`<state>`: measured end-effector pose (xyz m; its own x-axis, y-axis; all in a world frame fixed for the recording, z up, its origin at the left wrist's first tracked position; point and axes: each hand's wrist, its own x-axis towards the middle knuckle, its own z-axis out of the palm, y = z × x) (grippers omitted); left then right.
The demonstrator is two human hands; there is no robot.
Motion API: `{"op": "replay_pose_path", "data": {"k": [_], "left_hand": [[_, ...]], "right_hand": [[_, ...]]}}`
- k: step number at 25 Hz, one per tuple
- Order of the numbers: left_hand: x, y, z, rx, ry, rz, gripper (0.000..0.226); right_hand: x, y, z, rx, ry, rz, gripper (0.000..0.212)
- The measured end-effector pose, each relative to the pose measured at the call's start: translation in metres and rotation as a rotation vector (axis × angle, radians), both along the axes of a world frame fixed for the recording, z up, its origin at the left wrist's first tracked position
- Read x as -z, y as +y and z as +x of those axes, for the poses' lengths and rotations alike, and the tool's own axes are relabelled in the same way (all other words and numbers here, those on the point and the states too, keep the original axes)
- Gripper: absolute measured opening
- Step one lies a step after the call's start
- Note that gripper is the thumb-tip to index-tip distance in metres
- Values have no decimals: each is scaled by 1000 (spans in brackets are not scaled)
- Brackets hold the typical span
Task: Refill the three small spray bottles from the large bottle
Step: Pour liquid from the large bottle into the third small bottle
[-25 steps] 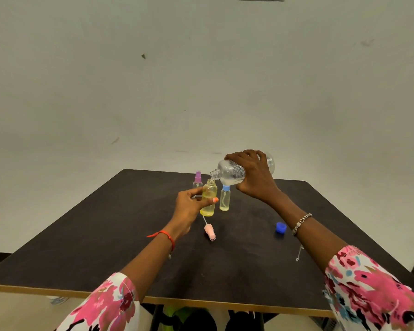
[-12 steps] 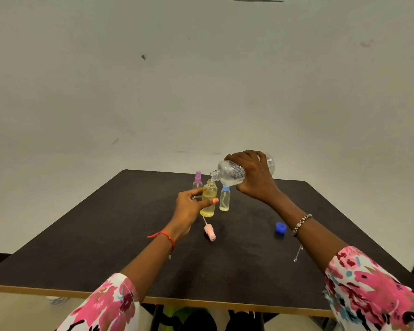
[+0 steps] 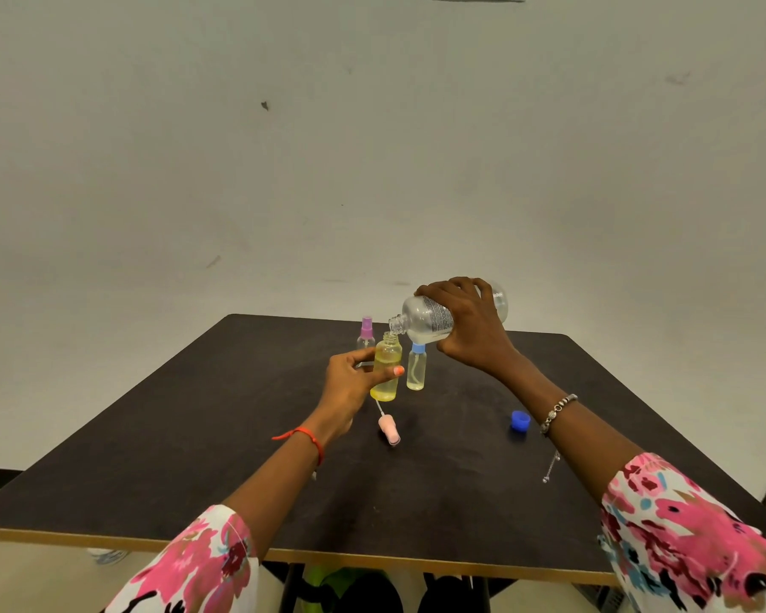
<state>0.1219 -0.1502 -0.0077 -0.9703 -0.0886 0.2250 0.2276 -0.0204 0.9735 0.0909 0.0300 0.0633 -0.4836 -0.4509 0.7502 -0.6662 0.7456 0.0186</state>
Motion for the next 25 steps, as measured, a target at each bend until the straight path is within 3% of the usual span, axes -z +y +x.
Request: {"op": "replay_pose_path", "data": {"k": [25], "left_hand": [[1, 2, 0, -5, -3, -2, 45]], "right_hand": [[-1, 1, 6, 17, -7, 3, 56]]}}
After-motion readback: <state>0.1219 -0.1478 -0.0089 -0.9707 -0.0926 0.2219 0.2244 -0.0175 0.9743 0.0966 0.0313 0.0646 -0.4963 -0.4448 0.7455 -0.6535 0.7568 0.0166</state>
